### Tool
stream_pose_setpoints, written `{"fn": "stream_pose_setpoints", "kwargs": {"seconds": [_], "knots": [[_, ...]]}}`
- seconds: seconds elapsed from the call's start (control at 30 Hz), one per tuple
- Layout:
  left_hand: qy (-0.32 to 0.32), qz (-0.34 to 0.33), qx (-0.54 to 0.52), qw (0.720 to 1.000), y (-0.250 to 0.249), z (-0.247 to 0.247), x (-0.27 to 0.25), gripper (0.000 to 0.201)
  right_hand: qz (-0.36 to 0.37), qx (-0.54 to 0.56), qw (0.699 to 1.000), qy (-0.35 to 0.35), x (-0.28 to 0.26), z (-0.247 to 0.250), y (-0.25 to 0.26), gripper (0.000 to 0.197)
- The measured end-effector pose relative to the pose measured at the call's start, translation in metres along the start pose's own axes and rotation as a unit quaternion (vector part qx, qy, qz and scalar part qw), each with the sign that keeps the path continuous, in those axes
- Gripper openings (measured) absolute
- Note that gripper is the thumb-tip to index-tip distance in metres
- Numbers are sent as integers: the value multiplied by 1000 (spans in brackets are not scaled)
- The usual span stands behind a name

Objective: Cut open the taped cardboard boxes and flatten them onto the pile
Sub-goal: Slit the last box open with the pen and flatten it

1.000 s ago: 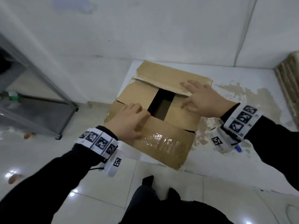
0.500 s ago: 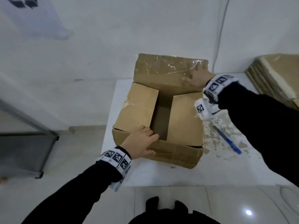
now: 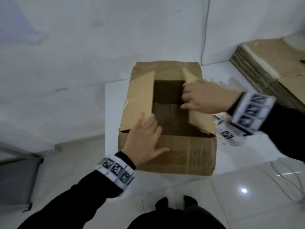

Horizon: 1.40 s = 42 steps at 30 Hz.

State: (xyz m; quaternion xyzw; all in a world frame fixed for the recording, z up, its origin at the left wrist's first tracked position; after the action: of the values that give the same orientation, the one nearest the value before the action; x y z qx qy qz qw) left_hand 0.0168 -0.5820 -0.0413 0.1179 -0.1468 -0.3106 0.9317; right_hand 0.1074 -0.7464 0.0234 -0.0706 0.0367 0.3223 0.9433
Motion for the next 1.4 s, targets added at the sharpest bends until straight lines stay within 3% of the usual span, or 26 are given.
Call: {"fn": "stream_pose_setpoints", "kwargs": {"seconds": [0.07,0.1,0.13,0.2,0.27,0.33,0.37,0.4,0.47,0.53,0.6,0.67,0.7,0.77,0.87,0.93,1.03,1.13,1.23,1.3,1.4], "knots": [[-77,97,7,992,35,22,-15,74,-68,-7,998,-14,-37,20,-31,37],[-82,148,23,985,55,26,-27,76,-105,-32,994,8,-56,16,-45,32],[-57,195,34,979,72,25,-41,78,-142,-42,988,44,-72,11,-53,30],[54,269,6,962,101,6,-66,84,-218,62,966,125,-91,-22,-57,34],[164,300,-91,935,113,-34,-86,95,-309,269,902,134,-89,-61,-50,50],[231,314,-292,873,109,-61,-91,100,-430,432,788,90,-80,-91,-41,72],[250,312,-352,846,105,-65,-89,98,-457,469,753,67,-74,-104,-39,72],[263,306,-375,834,103,-65,-85,94,-464,474,747,45,-69,-111,-38,63],[290,292,-353,840,108,-64,-75,88,-463,491,738,2,-62,-118,-40,39],[307,288,-321,848,124,-58,-60,78,-460,537,706,-39,-66,-115,-43,37],[255,284,-299,874,141,-47,-37,56,-461,555,684,-105,-75,-108,-43,44],[146,276,-263,913,145,-30,-8,45,-454,537,685,-189,-79,-107,-32,56],[83,263,-268,923,137,-20,8,46,-445,512,697,-233,-79,-109,-22,61],[-26,226,-327,917,106,5,42,53,-439,478,707,-282,-74,-121,8,76],[-107,161,-394,899,51,45,96,78,-485,513,631,-322,-69,-137,52,80],[-130,136,-417,889,24,61,125,99,-449,487,646,-379,-63,-135,73,77],[-73,159,-412,894,2,62,154,115,-406,441,685,-415,-62,-143,82,67],[2,189,-359,914,-9,52,173,121,-374,403,738,-391,-65,-148,87,73],[61,186,-248,949,-21,43,186,118,-350,394,758,-385,-65,-146,88,75],[82,175,-186,963,-27,45,193,109,-346,449,736,-370,-70,-147,74,65],[119,170,-187,960,-18,51,190,104,-431,569,603,-357,-93,-164,22,38]]}}
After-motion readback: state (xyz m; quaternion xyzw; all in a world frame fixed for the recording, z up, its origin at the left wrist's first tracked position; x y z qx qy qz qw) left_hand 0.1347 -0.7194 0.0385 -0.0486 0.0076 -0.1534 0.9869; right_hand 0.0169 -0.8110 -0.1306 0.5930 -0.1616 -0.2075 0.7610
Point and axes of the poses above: each hand's wrist, its own x-axis towards the middle knuckle, its own z-axis out of the back of the hand, y = z × x, the point moved 5 cm from there along x, towards the middle knuckle, and after that the axes turned 9 degrees about -y, right-handed, at the moved point
